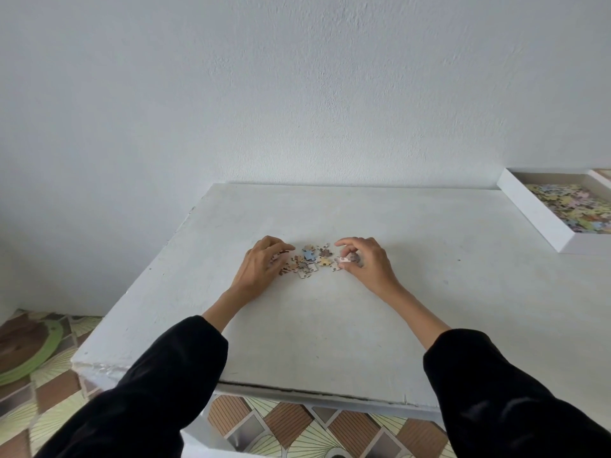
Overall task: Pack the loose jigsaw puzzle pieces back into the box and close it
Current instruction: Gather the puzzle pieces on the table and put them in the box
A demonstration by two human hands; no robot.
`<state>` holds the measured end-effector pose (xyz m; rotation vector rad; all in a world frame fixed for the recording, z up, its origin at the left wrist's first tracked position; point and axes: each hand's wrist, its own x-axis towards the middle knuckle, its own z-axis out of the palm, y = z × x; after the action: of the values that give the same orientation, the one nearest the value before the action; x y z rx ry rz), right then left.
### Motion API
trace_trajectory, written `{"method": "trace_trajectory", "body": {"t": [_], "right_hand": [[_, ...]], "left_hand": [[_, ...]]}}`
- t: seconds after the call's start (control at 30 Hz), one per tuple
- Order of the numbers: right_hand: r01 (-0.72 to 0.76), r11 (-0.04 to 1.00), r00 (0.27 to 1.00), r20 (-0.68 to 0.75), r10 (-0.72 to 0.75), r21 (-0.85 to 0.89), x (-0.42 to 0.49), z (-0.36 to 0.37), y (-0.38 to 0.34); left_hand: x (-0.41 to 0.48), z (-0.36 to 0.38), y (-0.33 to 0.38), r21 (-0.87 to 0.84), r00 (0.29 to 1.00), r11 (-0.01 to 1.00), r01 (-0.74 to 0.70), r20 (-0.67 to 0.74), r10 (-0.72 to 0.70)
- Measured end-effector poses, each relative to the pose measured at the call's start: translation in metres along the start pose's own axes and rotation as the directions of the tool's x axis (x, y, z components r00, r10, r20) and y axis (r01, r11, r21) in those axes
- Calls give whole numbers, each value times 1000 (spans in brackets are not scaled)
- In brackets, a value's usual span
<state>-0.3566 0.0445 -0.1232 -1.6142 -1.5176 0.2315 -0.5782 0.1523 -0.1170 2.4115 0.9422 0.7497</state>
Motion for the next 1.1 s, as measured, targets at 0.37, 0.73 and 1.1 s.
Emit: {"method": "trace_trajectory", "body": {"t": [0.37,0.73,1.1], "right_hand": [[11,993,964,-266,20,115,-1,-7,0],[-71,997,981,-184,62,-42,2,-3,-1],[-60,989,998,-45,54,-136,0,2,3]], "left_hand": [[-1,2,-5,144,998,988,-62,-21,66],[3,5,-7,50,993,994,-101,-63,104],[1,4,1,119,990,983,-141,8,141]]}}
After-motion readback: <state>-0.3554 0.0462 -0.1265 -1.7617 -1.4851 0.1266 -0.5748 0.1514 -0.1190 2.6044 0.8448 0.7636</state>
